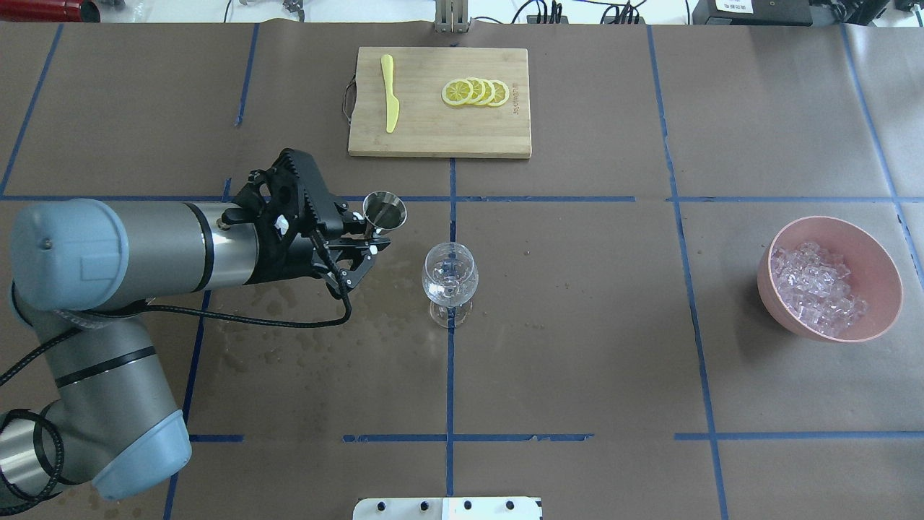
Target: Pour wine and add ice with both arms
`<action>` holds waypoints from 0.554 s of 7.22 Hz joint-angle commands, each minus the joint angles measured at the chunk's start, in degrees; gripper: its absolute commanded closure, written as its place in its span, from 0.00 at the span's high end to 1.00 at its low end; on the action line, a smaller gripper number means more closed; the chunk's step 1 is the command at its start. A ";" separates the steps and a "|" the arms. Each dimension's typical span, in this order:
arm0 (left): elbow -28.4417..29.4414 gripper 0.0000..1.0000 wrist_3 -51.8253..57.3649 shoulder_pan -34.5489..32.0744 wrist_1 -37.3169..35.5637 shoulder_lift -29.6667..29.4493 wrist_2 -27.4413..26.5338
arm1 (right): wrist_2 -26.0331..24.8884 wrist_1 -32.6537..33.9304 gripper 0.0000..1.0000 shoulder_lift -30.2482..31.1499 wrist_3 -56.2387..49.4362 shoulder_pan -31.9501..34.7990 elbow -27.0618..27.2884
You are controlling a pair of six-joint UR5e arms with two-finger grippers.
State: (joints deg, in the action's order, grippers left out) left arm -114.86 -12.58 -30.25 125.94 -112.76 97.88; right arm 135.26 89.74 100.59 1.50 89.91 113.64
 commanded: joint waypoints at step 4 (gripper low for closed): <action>-0.01 0.00 -0.08 4.66 -14.67 -5.27 -0.50 | 0.00 0.00 1.00 -0.04 0.35 0.00 -0.70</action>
State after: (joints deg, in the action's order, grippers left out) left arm -114.89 -12.65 -26.76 112.87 -117.54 97.45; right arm 135.26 89.74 100.55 1.84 89.91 113.09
